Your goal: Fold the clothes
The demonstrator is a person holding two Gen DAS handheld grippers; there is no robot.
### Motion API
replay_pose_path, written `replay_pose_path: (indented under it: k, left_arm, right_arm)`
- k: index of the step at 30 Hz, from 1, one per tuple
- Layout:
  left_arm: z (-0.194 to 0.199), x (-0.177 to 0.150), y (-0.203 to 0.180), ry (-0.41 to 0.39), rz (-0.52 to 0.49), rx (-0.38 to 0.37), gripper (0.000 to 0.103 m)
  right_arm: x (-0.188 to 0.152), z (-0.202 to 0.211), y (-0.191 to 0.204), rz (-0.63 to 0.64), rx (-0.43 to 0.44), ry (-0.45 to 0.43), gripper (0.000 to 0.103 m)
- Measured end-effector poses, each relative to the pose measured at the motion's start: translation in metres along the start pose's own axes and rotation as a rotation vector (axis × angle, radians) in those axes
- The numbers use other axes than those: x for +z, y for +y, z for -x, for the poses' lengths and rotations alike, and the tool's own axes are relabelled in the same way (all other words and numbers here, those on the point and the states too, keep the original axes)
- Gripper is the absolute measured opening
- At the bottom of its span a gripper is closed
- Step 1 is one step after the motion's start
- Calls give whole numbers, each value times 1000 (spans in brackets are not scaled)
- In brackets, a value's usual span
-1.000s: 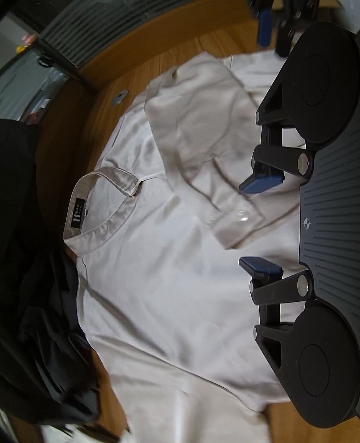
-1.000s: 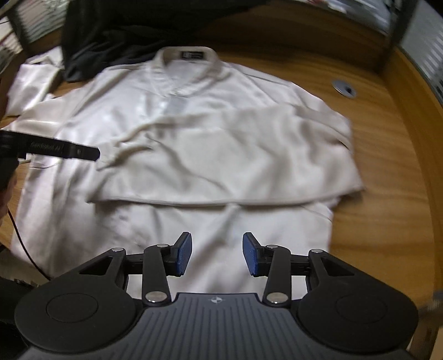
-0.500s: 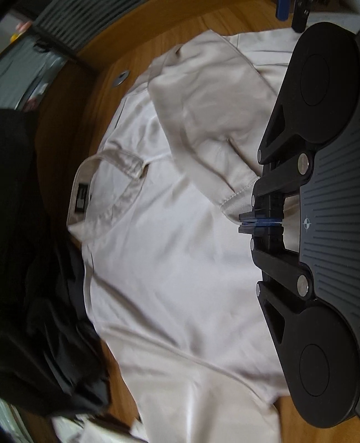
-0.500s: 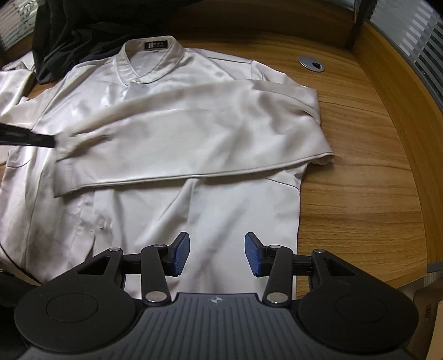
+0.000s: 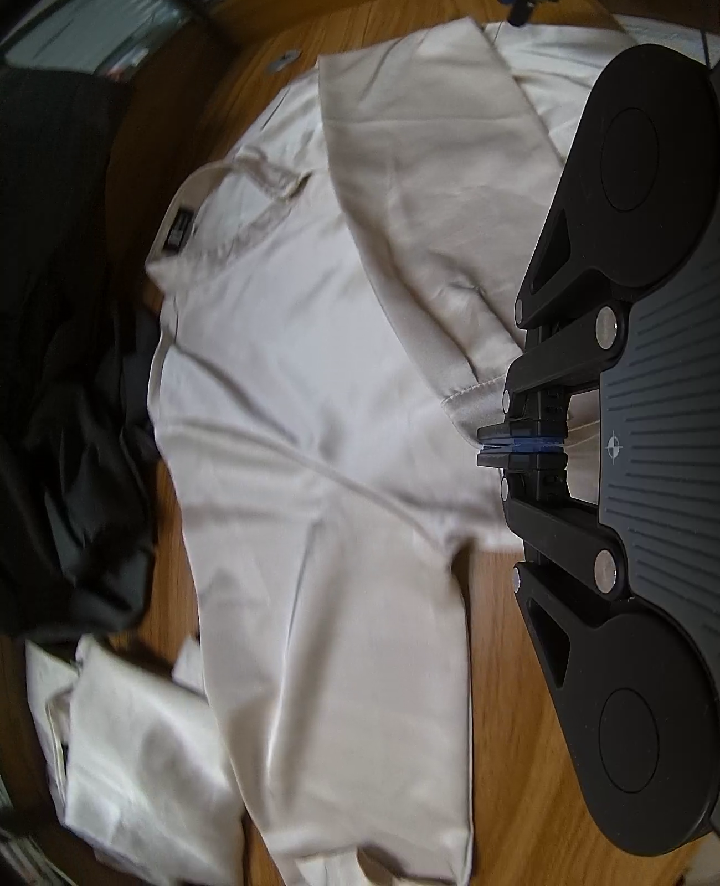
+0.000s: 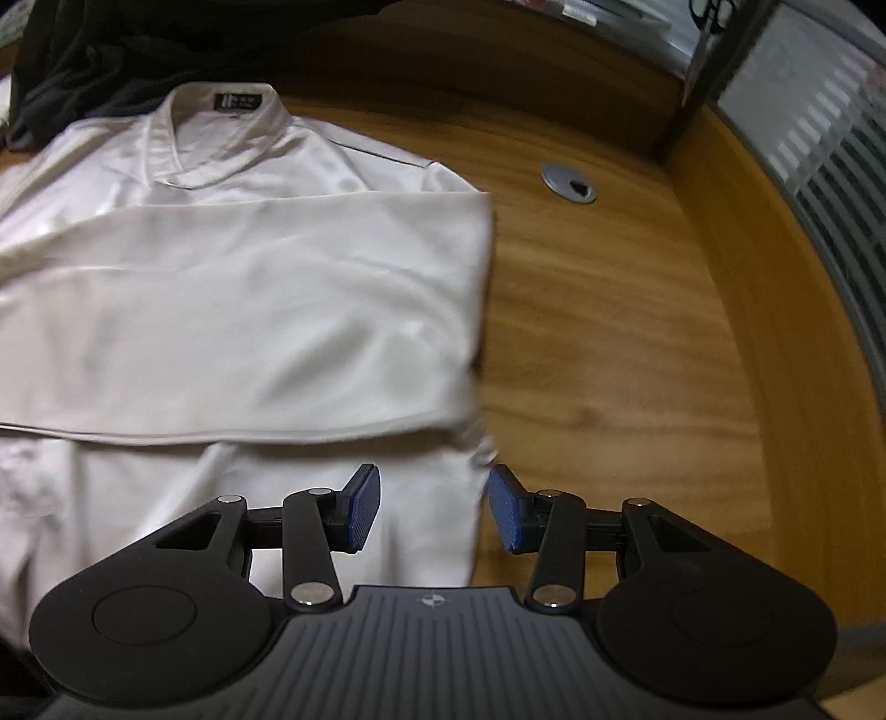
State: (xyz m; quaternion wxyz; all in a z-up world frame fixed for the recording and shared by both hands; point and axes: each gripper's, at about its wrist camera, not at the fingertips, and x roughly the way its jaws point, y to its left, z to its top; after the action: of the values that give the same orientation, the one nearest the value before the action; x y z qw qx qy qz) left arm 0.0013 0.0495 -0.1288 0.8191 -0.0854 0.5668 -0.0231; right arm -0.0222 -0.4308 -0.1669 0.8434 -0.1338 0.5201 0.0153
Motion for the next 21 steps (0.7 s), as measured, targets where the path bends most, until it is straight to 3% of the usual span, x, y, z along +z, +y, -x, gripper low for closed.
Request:
replay_pose_path:
  k: [6,21]
  left_arm:
    - [3,4,10,21,29,34,3]
    - [-10,-3,24,108,109,41,4]
  right_arm:
    - [7,-25,-3,108,-35,27,45]
    - [9,-12,2,127,-9,22,45]
